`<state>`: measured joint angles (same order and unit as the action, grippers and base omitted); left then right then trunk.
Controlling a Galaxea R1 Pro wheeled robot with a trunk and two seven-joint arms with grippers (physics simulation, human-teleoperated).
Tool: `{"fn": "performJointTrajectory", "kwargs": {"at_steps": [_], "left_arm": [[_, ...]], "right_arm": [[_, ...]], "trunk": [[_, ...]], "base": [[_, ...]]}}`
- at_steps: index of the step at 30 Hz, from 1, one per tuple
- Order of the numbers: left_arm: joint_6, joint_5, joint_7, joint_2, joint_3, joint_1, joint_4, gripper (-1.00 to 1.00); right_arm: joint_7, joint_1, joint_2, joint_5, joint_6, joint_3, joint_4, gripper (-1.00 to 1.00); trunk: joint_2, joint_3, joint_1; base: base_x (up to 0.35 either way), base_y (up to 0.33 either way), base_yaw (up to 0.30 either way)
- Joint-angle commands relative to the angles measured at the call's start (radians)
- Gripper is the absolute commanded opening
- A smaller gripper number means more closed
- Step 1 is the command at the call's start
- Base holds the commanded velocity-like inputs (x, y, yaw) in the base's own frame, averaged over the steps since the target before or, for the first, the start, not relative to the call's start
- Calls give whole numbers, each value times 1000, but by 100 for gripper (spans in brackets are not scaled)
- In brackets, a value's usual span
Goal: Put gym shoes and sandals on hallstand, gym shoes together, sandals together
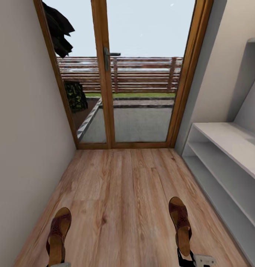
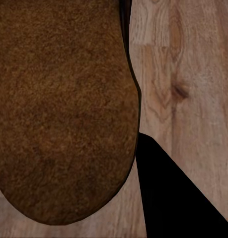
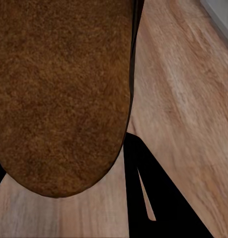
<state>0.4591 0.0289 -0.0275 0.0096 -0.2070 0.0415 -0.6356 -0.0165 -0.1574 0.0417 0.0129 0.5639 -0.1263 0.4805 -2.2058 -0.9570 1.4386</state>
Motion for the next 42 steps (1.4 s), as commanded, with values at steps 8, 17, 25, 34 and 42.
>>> {"fn": "performJointTrajectory", "kwargs": {"at_steps": [8, 17, 25, 34, 42], "left_arm": [[3, 6, -2, 0, -4, 1, 0, -100], [3, 6, -2, 0, -4, 1, 0, -100], [3, 6, -2, 0, -3, 1, 0, -100], [3, 6, -2, 0, -4, 1, 0, -100], [3, 6, -2, 0, -3, 1, 0, -100]], "right_arm": [[-3, -1, 0, -2, 2, -3, 1, -100], [-3, -1, 0, -1, 1, -3, 0, -100], [-3, -1, 0, -1, -1, -3, 0, -100], [-3, -1, 0, -1, -1, -3, 0, -100], [-5, -1, 1, 0, -1, -3, 0, -100]], "trunk": [[0, -1, 0], [0, -1, 0], [0, -1, 0], [0, -1, 0], [0, -1, 0]], "base": [[337, 92, -3], [299, 198, -142], [283, 232, -264], [283, 230, -266], [295, 188, -266]]}}
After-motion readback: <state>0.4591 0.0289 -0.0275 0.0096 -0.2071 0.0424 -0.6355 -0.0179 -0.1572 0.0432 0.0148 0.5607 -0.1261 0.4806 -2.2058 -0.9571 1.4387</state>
